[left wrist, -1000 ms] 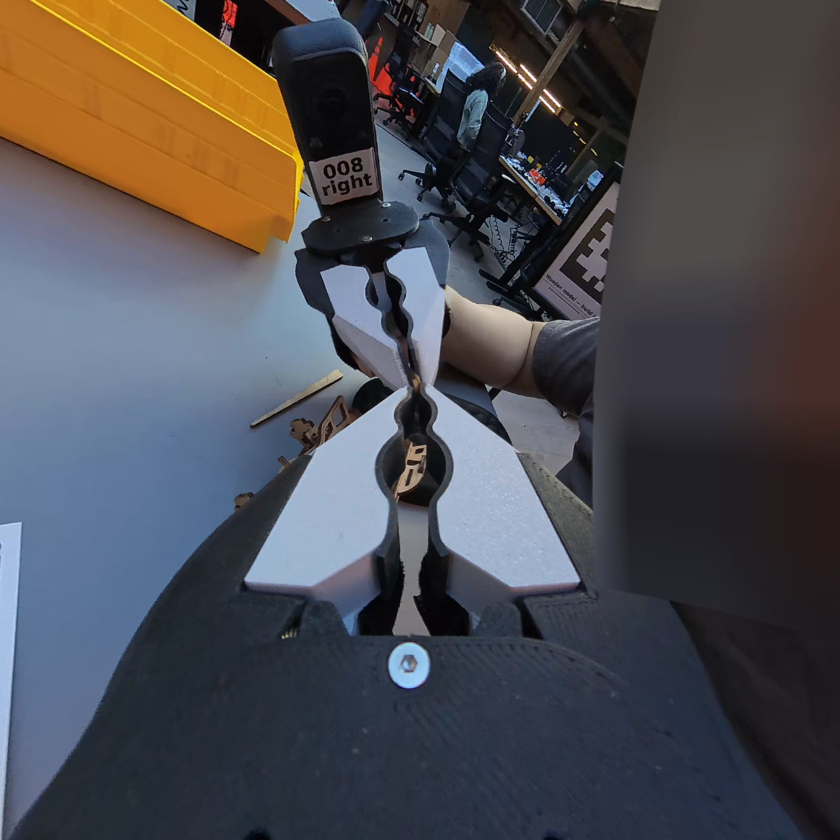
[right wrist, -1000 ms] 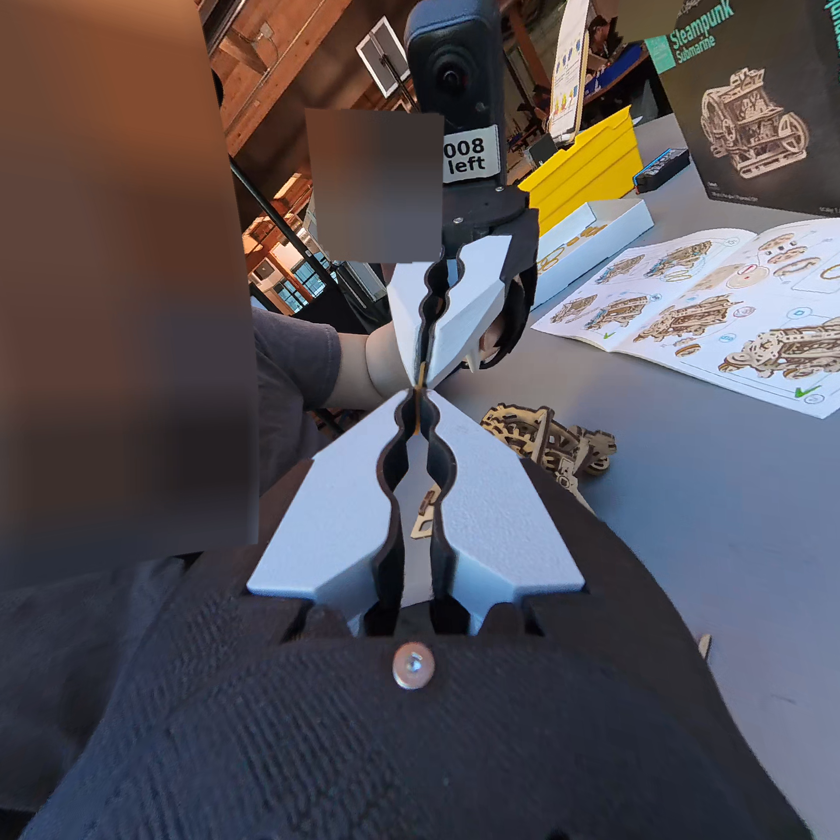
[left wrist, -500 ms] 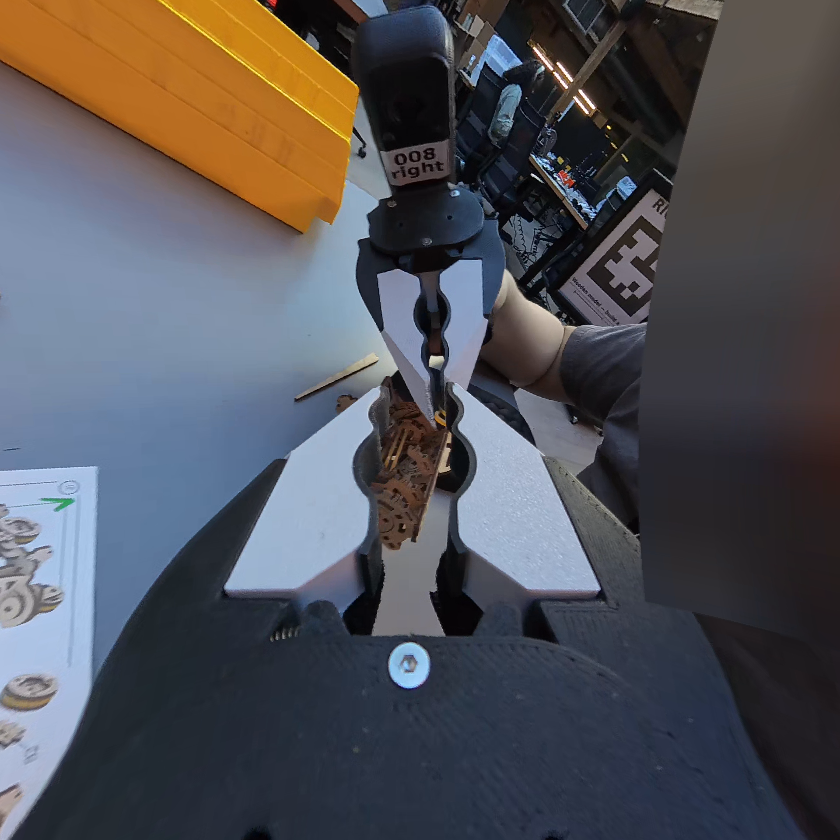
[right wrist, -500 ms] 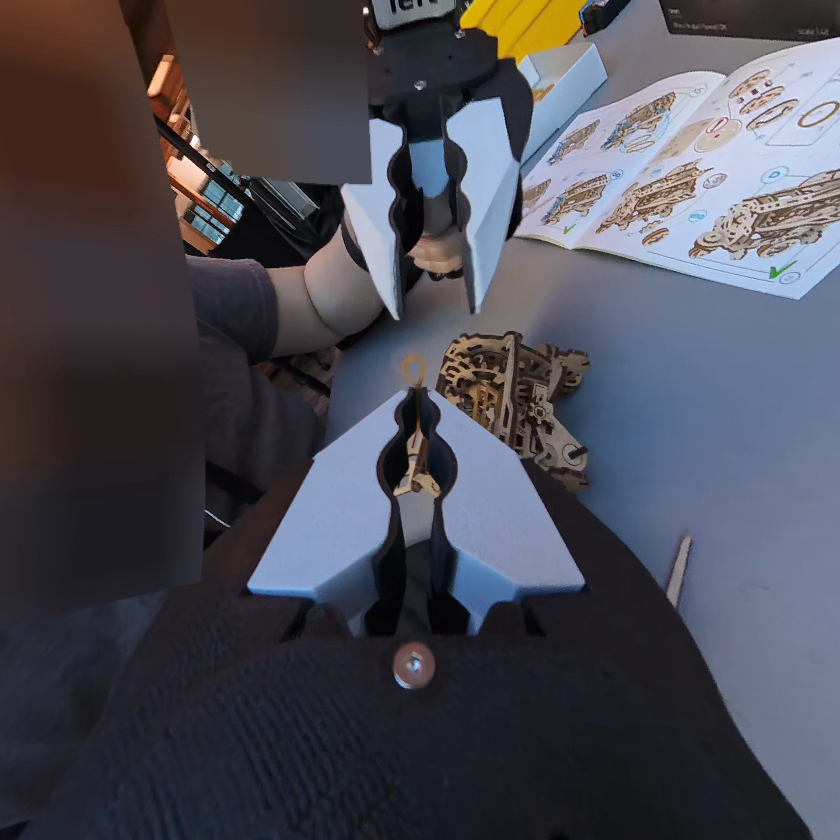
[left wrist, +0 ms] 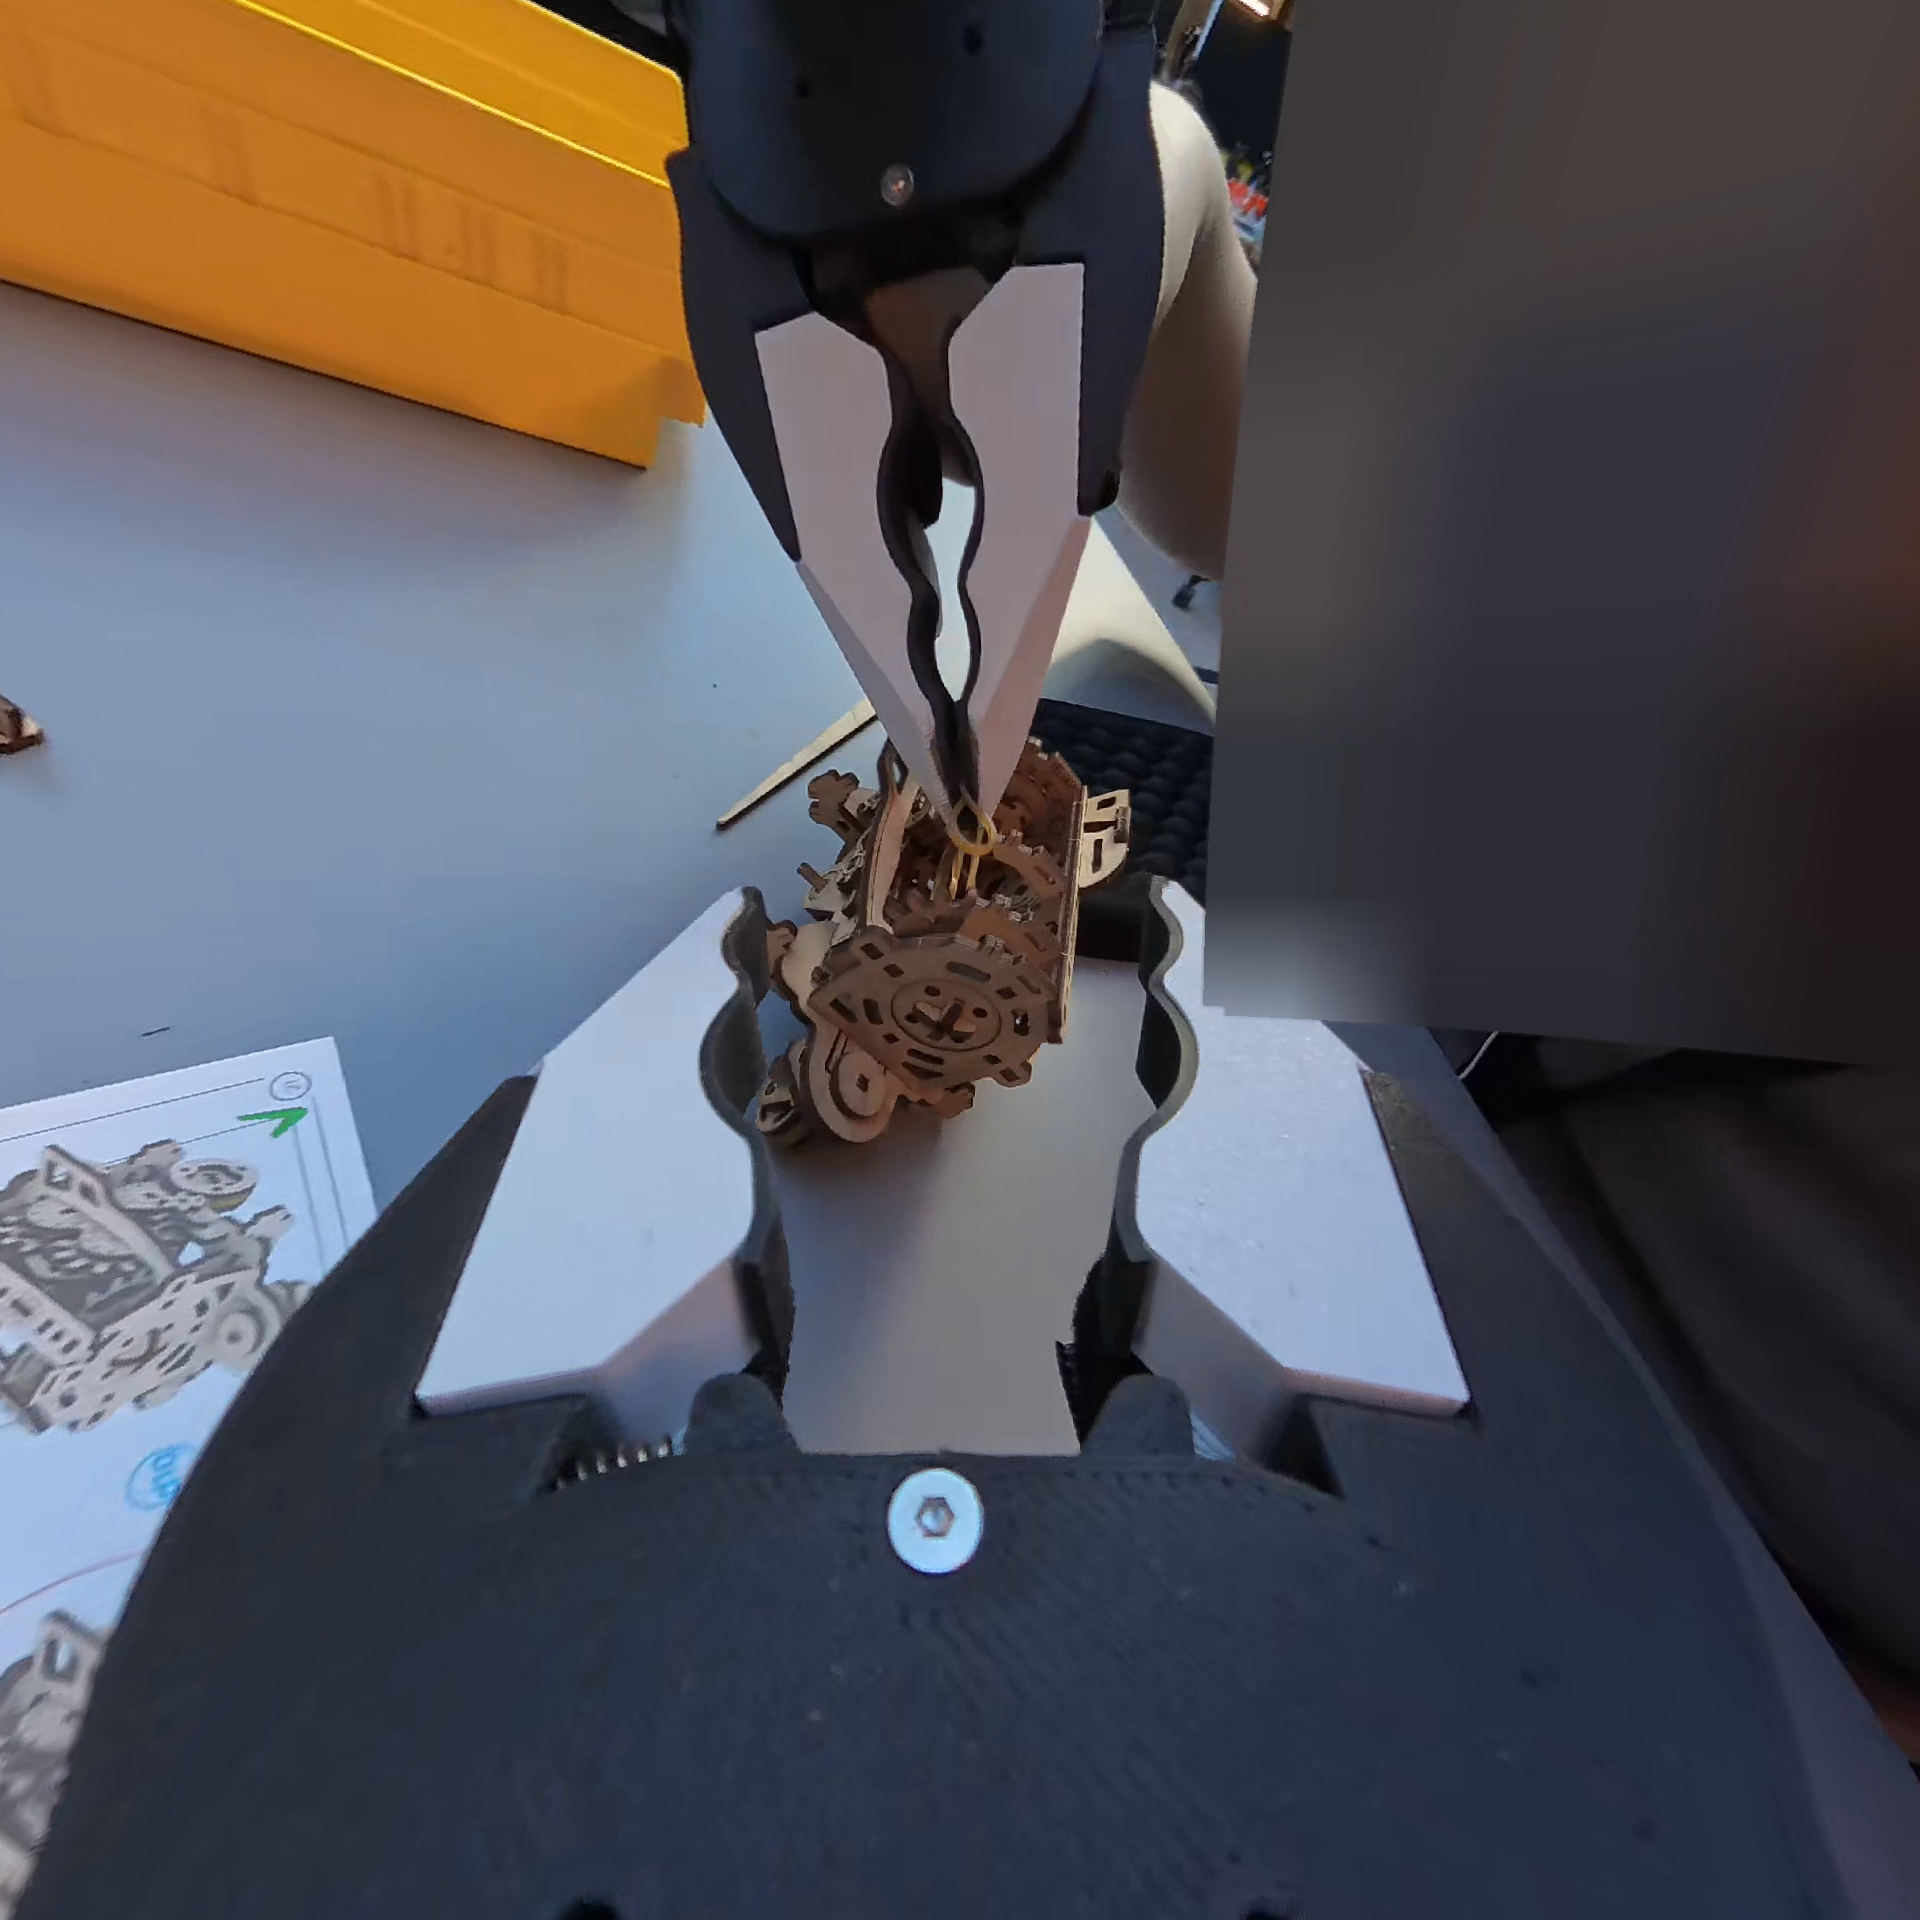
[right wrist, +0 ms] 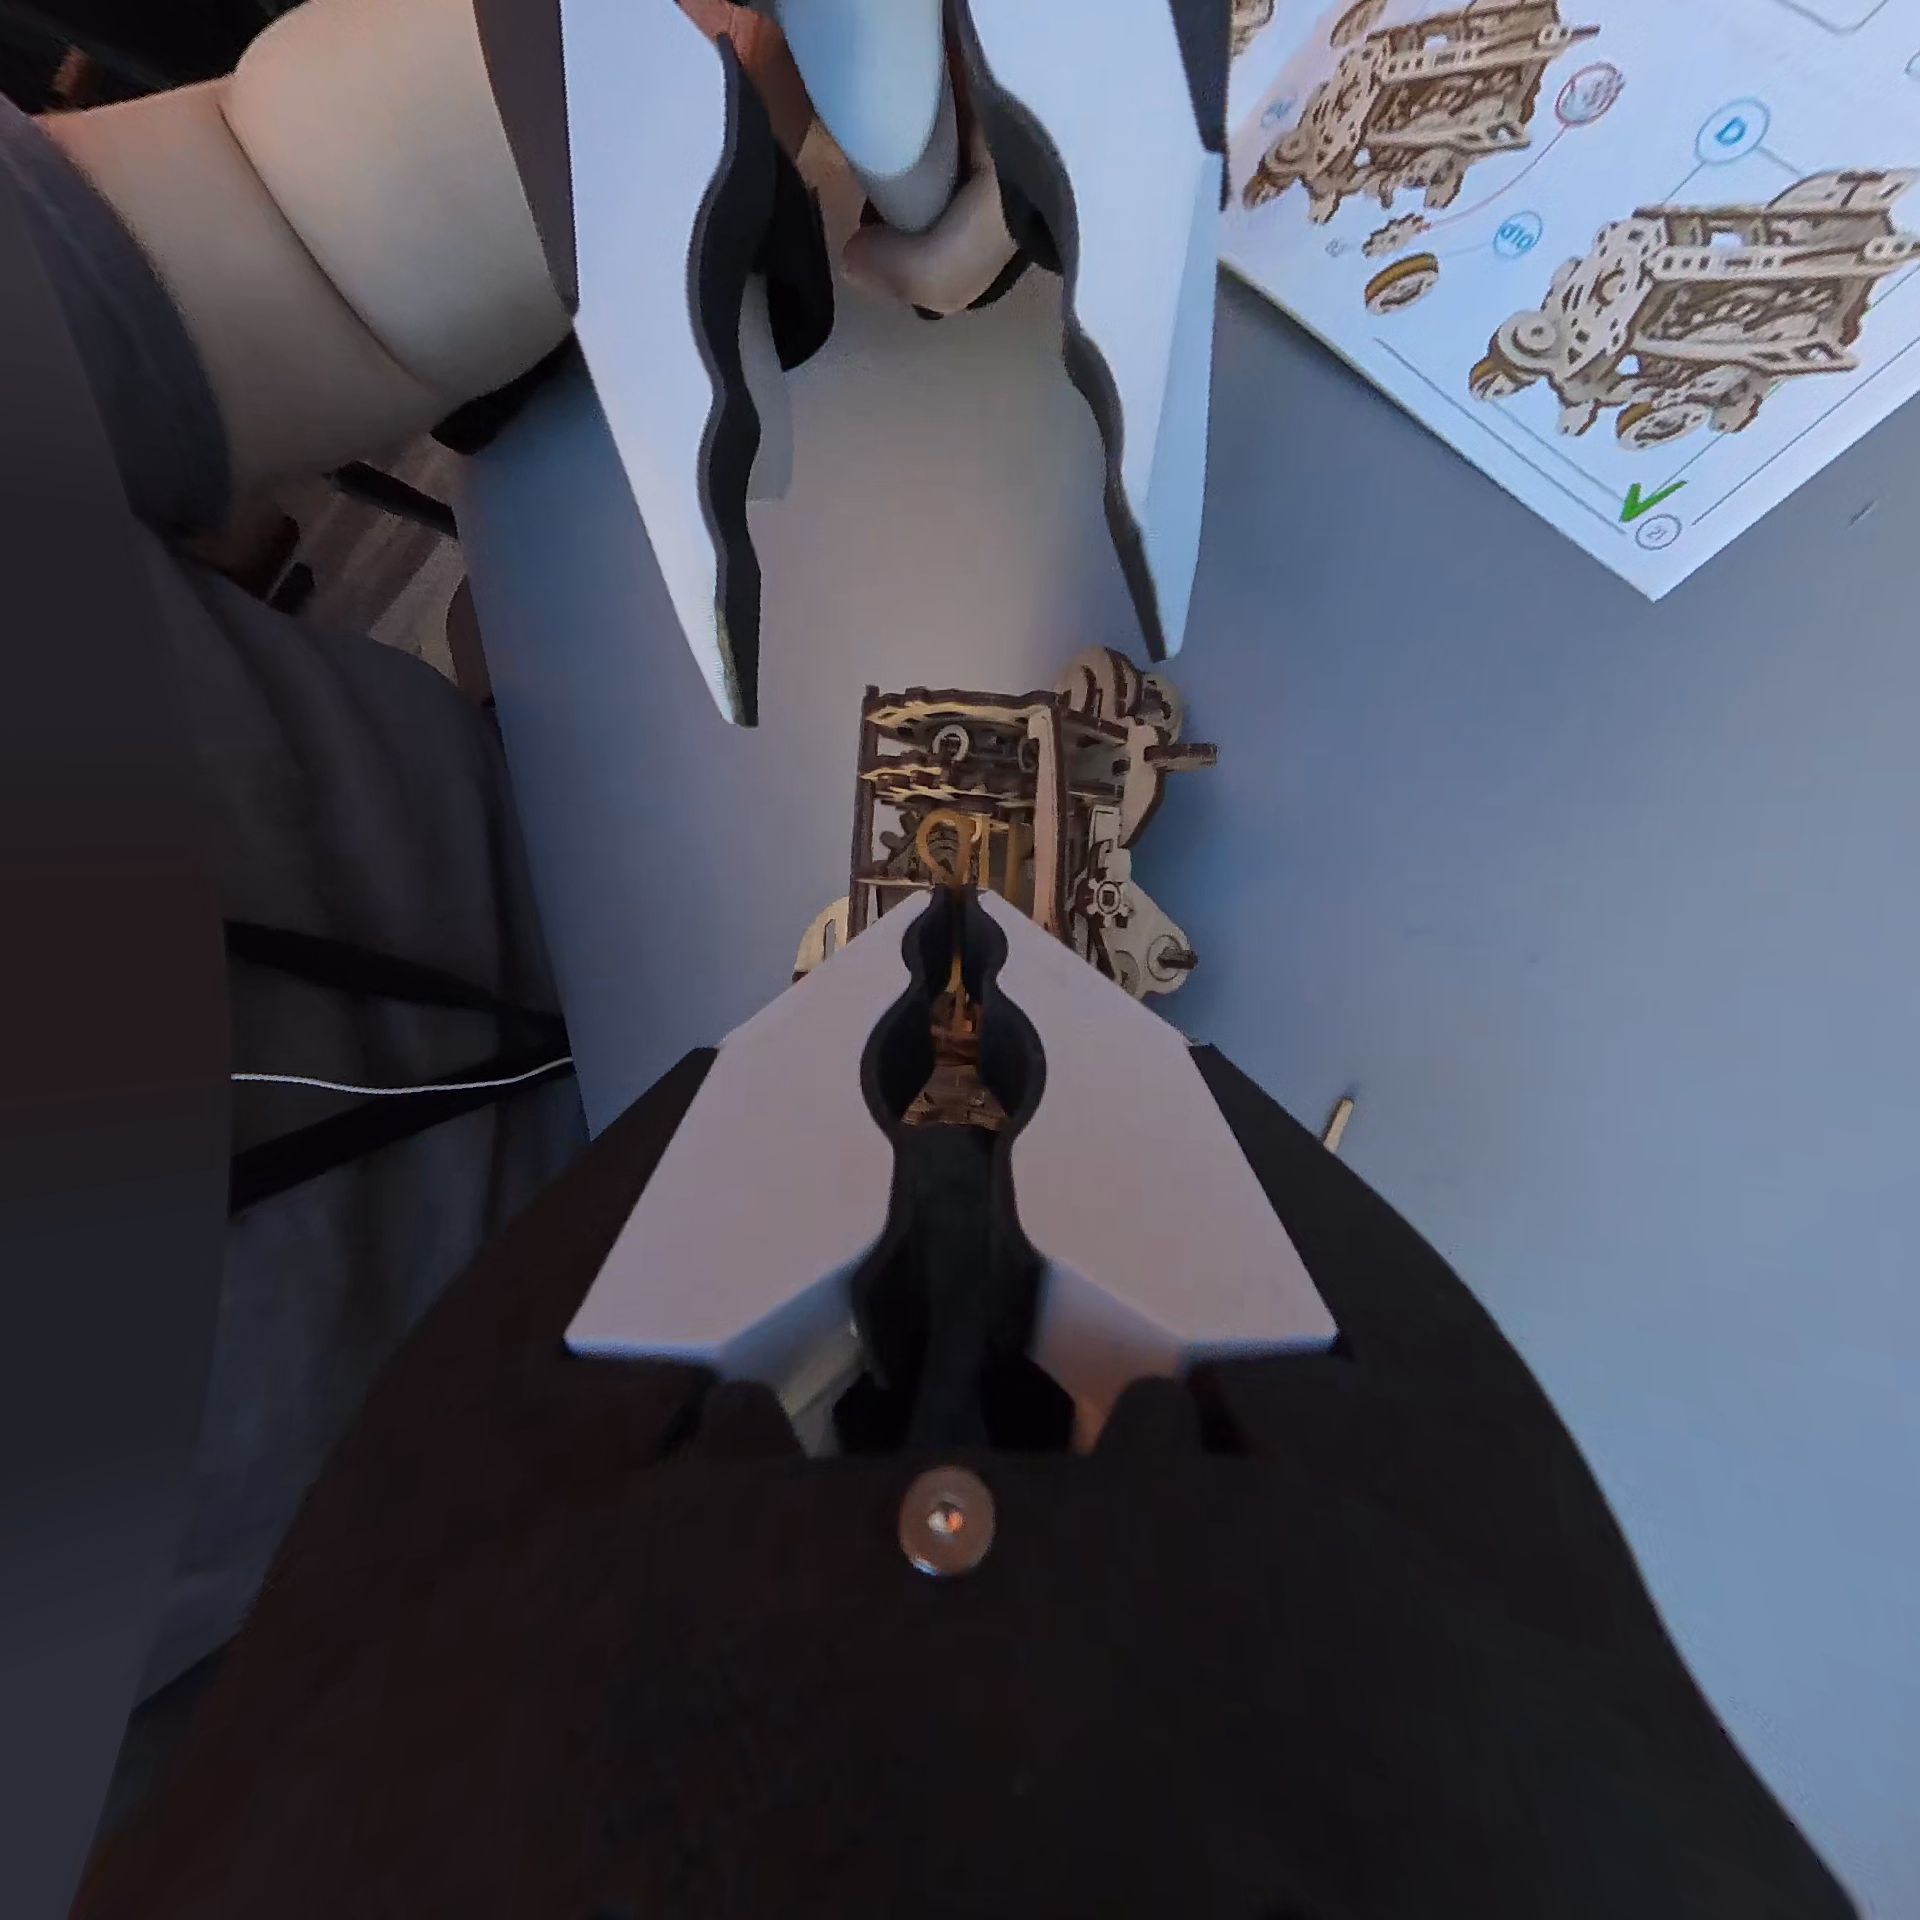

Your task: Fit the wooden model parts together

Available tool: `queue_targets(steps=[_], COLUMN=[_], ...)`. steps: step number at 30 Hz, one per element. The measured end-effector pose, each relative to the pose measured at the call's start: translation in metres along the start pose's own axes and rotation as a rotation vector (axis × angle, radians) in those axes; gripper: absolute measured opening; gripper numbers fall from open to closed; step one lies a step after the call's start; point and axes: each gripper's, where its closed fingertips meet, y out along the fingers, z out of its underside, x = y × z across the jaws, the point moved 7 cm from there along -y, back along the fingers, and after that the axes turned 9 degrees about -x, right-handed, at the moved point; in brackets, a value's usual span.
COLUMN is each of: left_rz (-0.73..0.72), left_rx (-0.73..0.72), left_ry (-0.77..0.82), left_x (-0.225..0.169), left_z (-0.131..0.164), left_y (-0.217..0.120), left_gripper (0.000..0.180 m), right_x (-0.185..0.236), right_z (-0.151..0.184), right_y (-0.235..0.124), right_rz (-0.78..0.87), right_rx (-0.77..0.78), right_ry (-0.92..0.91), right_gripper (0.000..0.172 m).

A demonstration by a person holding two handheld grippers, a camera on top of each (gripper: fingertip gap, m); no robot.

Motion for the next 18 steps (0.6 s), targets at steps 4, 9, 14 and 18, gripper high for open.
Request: queue_targets(steps=[4, 9, 14, 18], left_rz=[0.040, 0.081, 0.115, 0.106], left_rx=[-0.002, 0.014, 0.012, 0.029], left_ry=[0.004, 0.027, -0.004, -0.001], left_x=[0.004, 0.003, 0.004, 0.005], left_z=[0.005, 0.010, 0.013, 0.013], left_y=[0.007, 0.014, 0.017, 0.019], left_gripper=[0.072, 0.076, 0.078, 0.077], right_x=[-0.002, -0.004, -0.007, -0.008], right_z=[-0.003, -0.010, -0.016, -0.019], right_y=[0.004, 0.008, 0.014, 0.016], right_rz=[-0.024, -0.032, -0.011, 0.004], right_rx=[0.101, 0.212, 0.333, 0.386], right_ry=[0.073, 0.118, 0.097, 0.097], right_gripper=[0.000, 0.000, 0.000, 0.000])
